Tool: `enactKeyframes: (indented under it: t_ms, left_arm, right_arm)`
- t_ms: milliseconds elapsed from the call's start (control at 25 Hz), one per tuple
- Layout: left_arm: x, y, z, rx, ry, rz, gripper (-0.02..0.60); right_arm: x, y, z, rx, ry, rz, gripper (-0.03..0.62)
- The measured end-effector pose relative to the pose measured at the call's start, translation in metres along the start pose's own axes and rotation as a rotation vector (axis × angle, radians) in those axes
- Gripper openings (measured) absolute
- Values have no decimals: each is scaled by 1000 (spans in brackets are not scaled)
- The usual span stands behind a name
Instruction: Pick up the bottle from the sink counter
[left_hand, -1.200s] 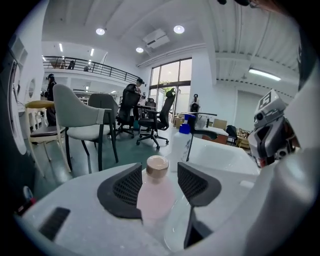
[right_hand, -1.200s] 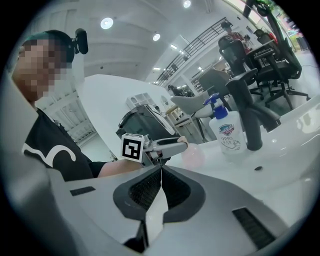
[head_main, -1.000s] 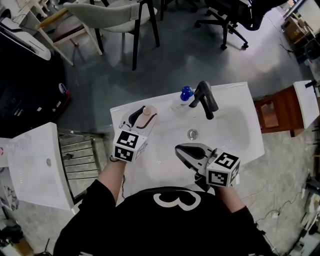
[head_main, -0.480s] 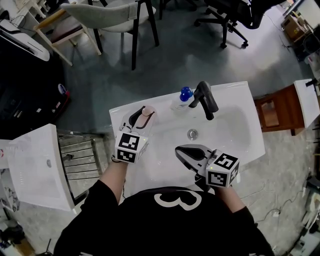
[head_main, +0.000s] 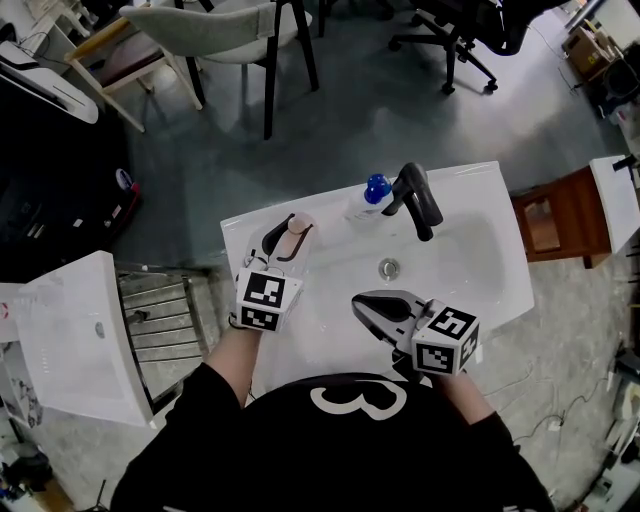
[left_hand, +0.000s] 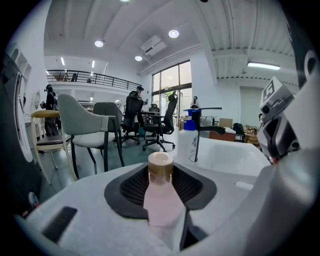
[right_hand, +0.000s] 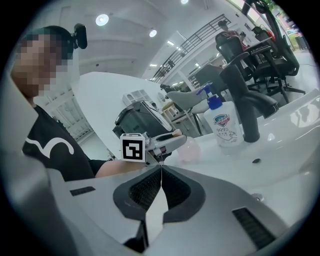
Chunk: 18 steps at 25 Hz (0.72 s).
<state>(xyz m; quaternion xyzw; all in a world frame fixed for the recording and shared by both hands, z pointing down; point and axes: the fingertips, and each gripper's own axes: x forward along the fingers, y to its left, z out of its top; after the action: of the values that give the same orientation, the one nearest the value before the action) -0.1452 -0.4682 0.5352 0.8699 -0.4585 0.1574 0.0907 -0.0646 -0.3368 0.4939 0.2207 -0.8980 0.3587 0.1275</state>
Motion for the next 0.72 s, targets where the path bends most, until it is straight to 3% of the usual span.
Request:
enactKeyframes:
  t_ms: [720]
  left_arm:
    - [1, -1, 1, -6, 21, -11, 149]
  right_arm:
    - [-2, -7, -18, 46, 19, -39, 14]
